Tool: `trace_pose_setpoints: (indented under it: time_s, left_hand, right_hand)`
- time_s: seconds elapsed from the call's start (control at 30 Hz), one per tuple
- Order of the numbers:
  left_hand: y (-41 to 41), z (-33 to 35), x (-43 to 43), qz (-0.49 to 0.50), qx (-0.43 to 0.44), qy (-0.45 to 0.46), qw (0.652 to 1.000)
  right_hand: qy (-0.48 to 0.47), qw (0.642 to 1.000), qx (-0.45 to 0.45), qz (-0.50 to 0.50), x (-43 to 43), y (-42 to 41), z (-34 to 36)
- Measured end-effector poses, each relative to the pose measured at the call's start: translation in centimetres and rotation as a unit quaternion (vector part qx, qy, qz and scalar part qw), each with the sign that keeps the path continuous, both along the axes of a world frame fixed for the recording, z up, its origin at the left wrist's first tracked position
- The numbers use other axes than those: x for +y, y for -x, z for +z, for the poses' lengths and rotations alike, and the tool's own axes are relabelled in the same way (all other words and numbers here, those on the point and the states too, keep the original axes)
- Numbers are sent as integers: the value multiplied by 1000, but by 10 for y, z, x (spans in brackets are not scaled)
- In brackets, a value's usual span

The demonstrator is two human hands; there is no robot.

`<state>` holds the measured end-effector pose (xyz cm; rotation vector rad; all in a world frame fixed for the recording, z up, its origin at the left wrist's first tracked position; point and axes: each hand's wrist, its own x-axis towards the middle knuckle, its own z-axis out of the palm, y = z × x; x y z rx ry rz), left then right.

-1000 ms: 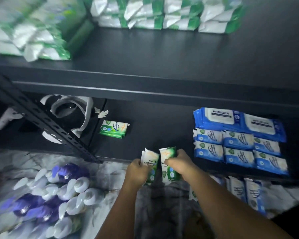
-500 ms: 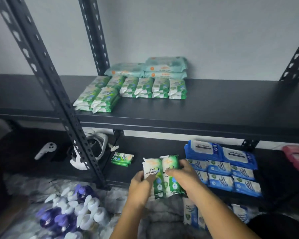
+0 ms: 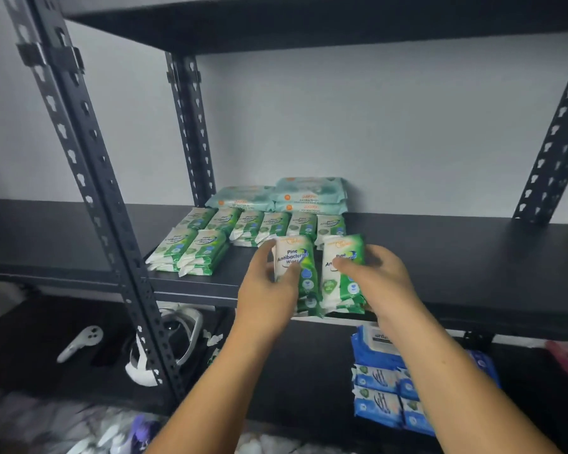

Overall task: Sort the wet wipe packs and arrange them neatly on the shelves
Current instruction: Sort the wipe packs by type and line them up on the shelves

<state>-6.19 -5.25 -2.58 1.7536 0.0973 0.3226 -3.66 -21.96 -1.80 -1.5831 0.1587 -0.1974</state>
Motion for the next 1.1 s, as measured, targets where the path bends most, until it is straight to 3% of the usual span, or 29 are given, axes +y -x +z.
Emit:
trace_pose_setpoints:
  time_s: [0.1,0.4,0.5,0.63,0.73,0.8,0.93,1.1]
  left_hand:
    - [-34,7,-2,0,-18,-63,998]
    - [-78,-15,-8,-17,-11,-199,980]
    - [-88,-28,-5,5,2,-298,954]
    - [-94,-32,-1,3,-69,-248,966]
    - [-88,-30,9,-4,-158,-253,954]
    - [-79,-28,20,-67,-183,-280,940]
    - [-69,-33,40,-163,-179,-365,899]
    - [-73,-40,44,-142,-225,-363,893]
  right_hand:
    - [9,999,-17,-26,1,-22,2]
    - [205,977,3,-52,-3,-54,-12]
    - [254,965,8,-57,-9,-61,-13]
    - [242,967,-31,-73,-10,-66,-19]
    - [263,950,-143,-85,-9,-56,-27]
    - [285,937,-201,-28,-15,-44,-29]
    - [407,885,-180,136,-28,-24,-28]
    - [389,888,-232,86,-27,-30,-38]
